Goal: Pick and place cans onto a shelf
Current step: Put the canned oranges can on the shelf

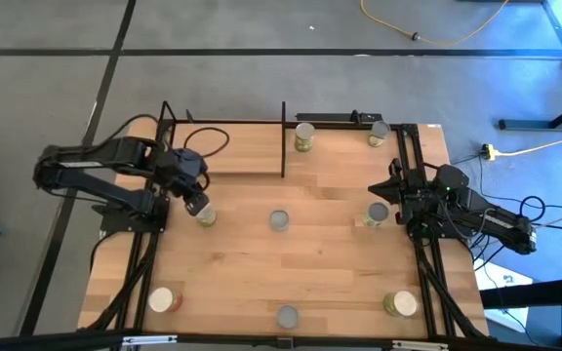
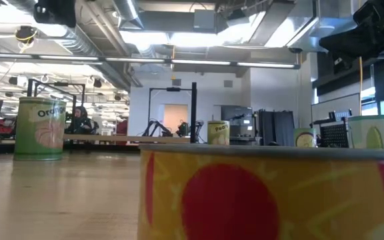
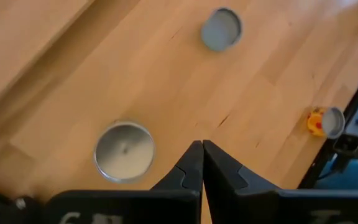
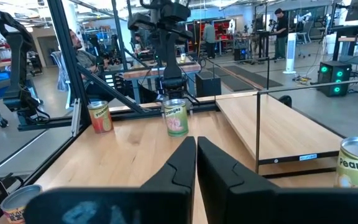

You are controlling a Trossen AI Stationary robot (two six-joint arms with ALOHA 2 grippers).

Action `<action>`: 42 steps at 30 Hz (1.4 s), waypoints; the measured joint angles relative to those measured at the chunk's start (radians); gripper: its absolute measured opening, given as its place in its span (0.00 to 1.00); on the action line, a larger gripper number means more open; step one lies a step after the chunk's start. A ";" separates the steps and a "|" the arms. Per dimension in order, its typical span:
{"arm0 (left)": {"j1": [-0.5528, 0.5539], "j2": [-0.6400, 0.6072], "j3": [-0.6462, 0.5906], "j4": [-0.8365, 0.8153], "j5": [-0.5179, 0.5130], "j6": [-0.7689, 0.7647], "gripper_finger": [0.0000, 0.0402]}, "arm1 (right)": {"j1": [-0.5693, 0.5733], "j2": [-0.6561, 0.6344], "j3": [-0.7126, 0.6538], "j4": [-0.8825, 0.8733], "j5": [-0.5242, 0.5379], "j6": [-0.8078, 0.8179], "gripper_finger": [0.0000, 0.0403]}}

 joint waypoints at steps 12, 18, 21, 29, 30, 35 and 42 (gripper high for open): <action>0.001 0.118 -0.001 -0.085 0.089 -0.116 0.10 | 0.000 0.000 0.000 0.000 -0.001 -0.004 0.05; 0.001 0.223 -0.001 -0.085 0.057 -0.117 0.16 | 0.000 0.000 0.000 -0.002 -0.001 -0.001 0.05; 0.001 0.280 -0.001 -0.084 0.041 -0.122 0.16 | 0.000 0.000 0.000 -0.002 -0.003 0.001 0.05; 0.001 0.419 -0.001 -0.094 -0.015 -0.143 0.16 | 0.000 0.000 0.000 -0.002 -0.003 0.002 0.05; 0.000 0.435 -0.001 -0.101 -0.014 -0.141 0.16 | 0.000 0.000 0.000 -0.002 -0.003 0.002 0.05; 0.001 0.494 -0.001 -0.129 -0.020 -0.134 0.17 | 0.000 0.000 0.000 -0.002 -0.022 0.002 0.05; 0.000 0.517 -0.006 -0.122 -0.035 -0.115 0.16 | 0.000 0.000 0.000 -0.002 -0.026 0.028 0.05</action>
